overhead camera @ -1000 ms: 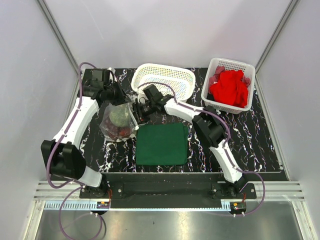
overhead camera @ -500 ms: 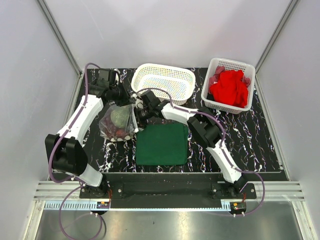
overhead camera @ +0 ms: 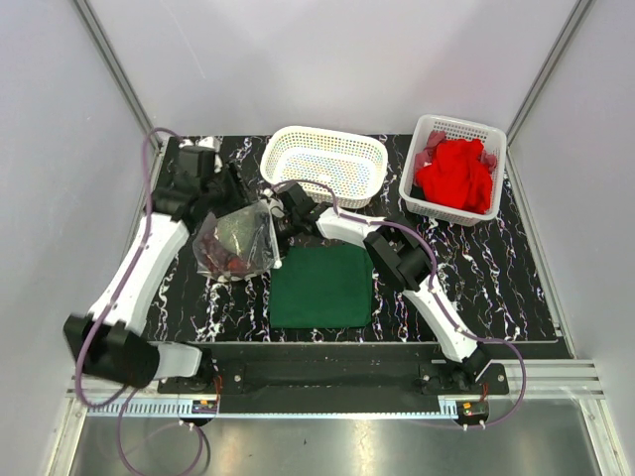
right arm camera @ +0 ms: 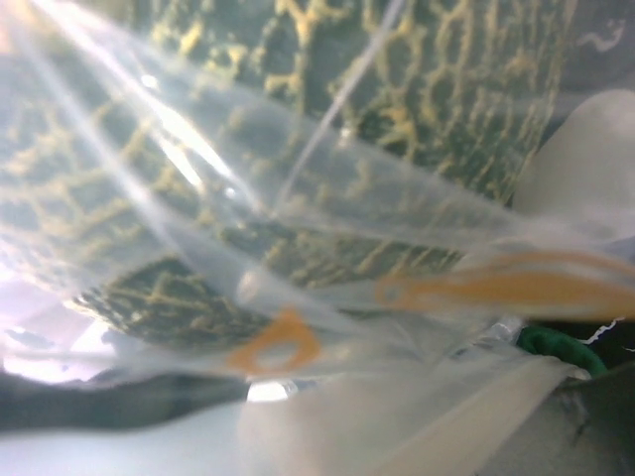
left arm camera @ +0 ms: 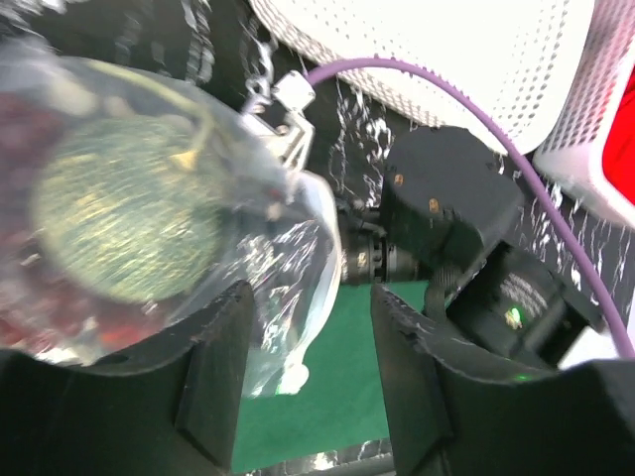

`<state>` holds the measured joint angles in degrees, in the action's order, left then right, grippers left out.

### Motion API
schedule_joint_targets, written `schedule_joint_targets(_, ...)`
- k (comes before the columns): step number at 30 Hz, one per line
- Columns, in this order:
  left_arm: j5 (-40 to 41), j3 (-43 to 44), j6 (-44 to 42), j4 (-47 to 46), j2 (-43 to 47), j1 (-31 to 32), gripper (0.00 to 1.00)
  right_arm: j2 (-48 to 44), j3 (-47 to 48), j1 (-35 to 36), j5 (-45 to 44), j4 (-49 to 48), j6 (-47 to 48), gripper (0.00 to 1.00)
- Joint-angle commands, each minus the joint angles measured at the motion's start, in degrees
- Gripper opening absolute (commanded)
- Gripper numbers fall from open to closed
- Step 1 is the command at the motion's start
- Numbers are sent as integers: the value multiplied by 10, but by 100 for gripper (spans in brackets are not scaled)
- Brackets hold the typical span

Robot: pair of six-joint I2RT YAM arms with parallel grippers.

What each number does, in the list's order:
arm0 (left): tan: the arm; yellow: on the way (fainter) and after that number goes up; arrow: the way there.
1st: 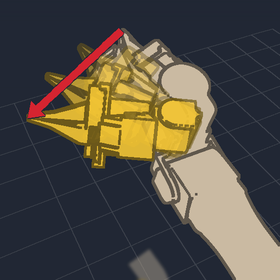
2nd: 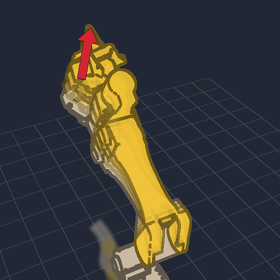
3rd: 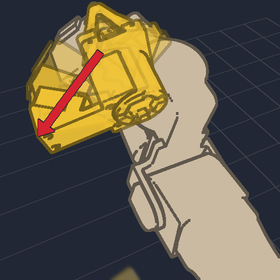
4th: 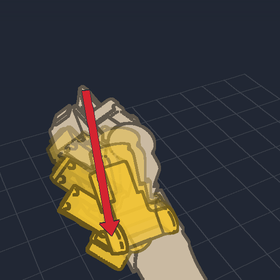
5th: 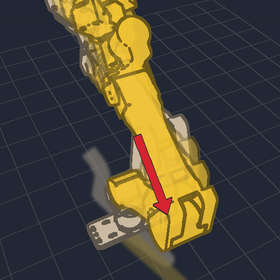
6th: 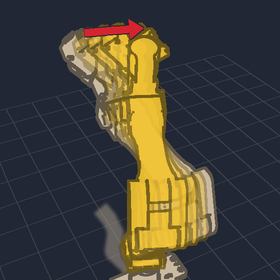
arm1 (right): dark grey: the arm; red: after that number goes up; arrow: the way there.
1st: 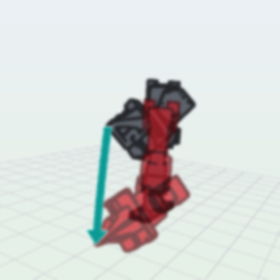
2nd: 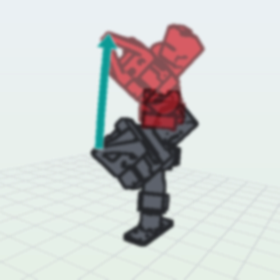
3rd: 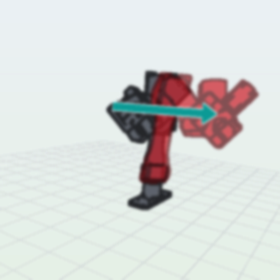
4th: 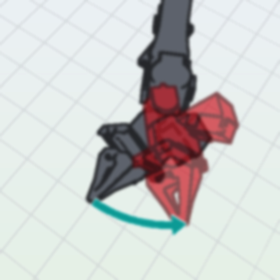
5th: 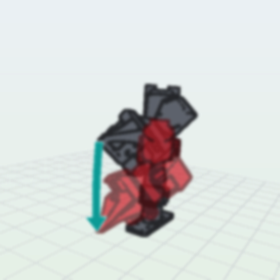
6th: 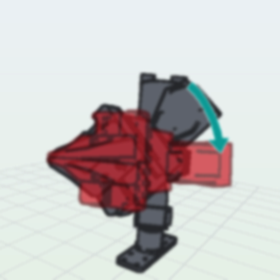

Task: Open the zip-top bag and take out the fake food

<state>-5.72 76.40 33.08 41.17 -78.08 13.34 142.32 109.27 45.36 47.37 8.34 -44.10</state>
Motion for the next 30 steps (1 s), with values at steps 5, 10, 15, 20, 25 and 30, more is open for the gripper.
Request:
schedule_joint_targets(5,115,-150,65,50,166,-18,26,-7,8,-4,19,-21,-13,65)
schedule_joint_targets(10,94,-216,96,44,148,-39,5,-19,-13,-4,23,-46,-34,69)
schedule_joint_targets(15,91,-241,85,35,111,-59,0,-20,-18,-4,32,-58,-45,70)
schedule_joint_targets(20,90,-276,95,-4,77,-70,0,-26,-26,-4,34,-62,-44,72)
schedule_joint_targets(25,76,-274,91,-49,20,-70,0,-25,-28,-1,35,-62,-42,73)
schedule_joint_targets(30,33,-291,104,-109,4,-68,0,-23,-33,6,26,-62,-42,75)
